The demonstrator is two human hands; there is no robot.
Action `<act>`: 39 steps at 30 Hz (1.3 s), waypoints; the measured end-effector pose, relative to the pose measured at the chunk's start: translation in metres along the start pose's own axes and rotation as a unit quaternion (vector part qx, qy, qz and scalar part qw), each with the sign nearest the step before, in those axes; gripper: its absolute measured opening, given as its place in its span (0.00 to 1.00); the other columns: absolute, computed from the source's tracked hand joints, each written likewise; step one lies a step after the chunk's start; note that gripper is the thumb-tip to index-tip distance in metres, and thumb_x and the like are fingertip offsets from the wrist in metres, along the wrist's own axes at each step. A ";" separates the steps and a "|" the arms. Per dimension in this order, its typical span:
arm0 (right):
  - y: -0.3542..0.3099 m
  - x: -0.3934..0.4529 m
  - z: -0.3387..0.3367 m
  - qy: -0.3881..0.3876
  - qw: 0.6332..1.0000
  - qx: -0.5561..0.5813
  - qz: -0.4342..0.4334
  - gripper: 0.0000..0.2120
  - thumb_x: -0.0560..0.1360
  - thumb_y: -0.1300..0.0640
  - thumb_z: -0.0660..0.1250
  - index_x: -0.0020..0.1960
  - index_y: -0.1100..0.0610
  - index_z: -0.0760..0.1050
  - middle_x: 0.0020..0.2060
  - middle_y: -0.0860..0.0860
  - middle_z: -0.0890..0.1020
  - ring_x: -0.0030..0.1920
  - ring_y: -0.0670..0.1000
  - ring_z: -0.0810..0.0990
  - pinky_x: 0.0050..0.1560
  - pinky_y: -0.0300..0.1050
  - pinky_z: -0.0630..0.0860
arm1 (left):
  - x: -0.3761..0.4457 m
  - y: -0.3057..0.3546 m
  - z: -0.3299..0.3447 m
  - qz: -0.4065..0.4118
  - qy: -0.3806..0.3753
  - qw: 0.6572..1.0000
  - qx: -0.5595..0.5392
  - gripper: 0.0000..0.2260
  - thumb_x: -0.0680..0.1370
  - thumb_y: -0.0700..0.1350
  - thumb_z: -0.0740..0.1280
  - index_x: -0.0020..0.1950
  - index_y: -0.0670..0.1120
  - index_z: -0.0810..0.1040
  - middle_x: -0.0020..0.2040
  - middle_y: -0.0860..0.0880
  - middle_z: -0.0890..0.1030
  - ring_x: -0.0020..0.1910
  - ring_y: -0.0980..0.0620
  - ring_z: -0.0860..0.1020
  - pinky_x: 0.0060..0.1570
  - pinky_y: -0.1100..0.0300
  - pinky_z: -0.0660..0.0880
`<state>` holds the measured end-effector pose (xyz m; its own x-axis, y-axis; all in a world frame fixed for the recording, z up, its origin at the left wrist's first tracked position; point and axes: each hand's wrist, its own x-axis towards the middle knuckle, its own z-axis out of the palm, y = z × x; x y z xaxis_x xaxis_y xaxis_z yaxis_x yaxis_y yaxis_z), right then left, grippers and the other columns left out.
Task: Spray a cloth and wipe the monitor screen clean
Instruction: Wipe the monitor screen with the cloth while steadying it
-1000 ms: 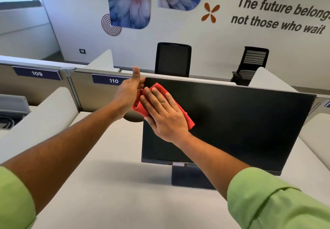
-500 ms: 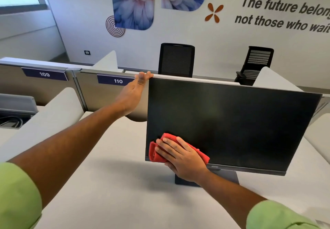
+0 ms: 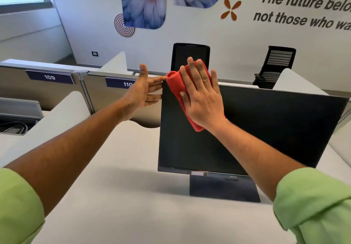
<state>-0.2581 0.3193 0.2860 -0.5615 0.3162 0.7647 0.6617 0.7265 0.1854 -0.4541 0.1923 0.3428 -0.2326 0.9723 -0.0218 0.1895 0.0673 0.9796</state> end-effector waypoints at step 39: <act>-0.030 -0.053 0.021 -0.031 0.994 0.021 -0.102 0.31 0.88 0.41 0.55 0.87 0.47 0.51 0.88 0.52 0.51 0.87 0.57 0.48 0.86 0.64 0.47 | -0.004 0.007 -0.004 -0.010 -0.009 1.000 -0.003 0.37 0.81 0.69 0.40 0.72 0.49 0.75 0.73 0.43 0.76 0.71 0.41 0.76 0.73 0.42 0.70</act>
<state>-0.2588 0.2932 0.2268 -0.7121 0.1966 0.6740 0.5109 0.8036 0.3054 -0.4554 0.1877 0.3500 -0.2197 0.9745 -0.0458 0.1792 0.0864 0.9800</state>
